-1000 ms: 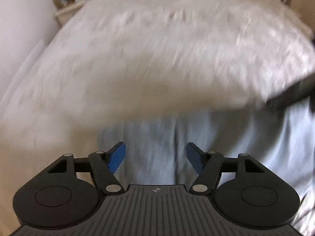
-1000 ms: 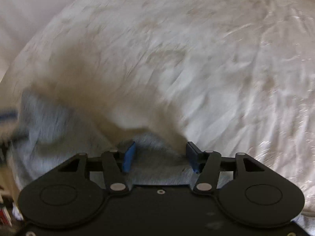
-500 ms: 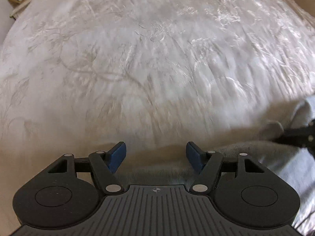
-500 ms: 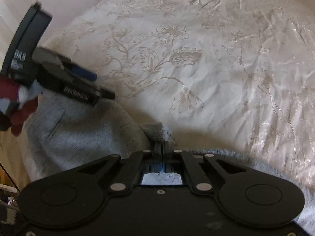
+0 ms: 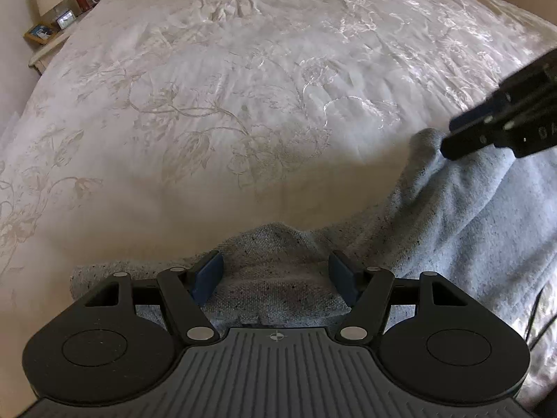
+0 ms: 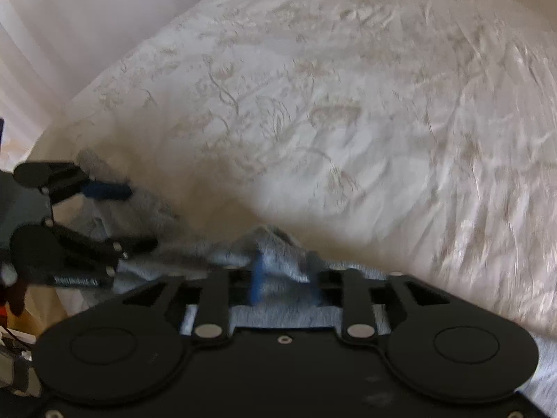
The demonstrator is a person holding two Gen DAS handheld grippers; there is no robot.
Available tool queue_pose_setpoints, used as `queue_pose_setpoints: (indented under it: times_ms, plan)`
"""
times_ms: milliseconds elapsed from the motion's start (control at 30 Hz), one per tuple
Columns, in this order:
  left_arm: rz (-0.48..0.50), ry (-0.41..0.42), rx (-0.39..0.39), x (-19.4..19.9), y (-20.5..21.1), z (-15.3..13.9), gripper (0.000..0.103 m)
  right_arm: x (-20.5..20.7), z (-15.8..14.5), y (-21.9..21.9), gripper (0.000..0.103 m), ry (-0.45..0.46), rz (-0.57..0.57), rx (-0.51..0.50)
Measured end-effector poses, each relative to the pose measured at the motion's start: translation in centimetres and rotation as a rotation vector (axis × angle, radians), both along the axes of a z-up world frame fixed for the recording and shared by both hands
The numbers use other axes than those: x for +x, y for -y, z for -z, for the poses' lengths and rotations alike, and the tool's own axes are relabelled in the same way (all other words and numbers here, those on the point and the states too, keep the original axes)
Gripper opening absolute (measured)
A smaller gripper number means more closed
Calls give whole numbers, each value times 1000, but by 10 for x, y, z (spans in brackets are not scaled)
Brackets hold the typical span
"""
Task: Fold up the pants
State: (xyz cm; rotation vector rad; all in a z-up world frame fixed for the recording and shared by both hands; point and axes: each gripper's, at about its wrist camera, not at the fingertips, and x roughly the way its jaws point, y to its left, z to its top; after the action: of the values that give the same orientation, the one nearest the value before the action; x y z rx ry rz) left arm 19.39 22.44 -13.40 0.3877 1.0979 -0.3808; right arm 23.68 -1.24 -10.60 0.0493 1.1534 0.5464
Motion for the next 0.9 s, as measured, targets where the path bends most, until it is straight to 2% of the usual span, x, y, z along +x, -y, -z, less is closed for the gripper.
queue_pose_setpoints:
  times_ms: [267,333,367,400,500,567,633,667,700,767,900]
  plan:
    - [11,16,0,-5,1,-1,66,15,0,-18,43,35,-160,-20]
    - [15,23,2,-8,2,-2,66,16,4,-22,29,14,-210,-14]
    - [18,26,4,-10,2,-2,66,16,5,-24,13,-4,-237,-6]
    - [21,28,6,-11,3,-1,66,14,6,-26,7,-18,-260,-6]
    - [42,39,17,-17,3,-1,66,10,5,-26,4,-45,-296,8]
    - [46,86,17,-21,2,-10,66,17,-4,-13,3,-55,-198,88]
    - [-6,203,6,-26,-5,-27,66,36,-6,17,2,-66,43,191]
    - [-44,242,-1,-25,-10,-34,66,47,-3,34,2,-73,183,235]
    - [-69,246,-2,-22,-14,-34,66,56,1,44,2,-75,277,254]
    - [-121,200,11,-13,-21,-28,66,69,9,46,2,-72,331,236]
    - [-155,63,110,-4,-33,4,66,87,22,14,2,-45,254,109]
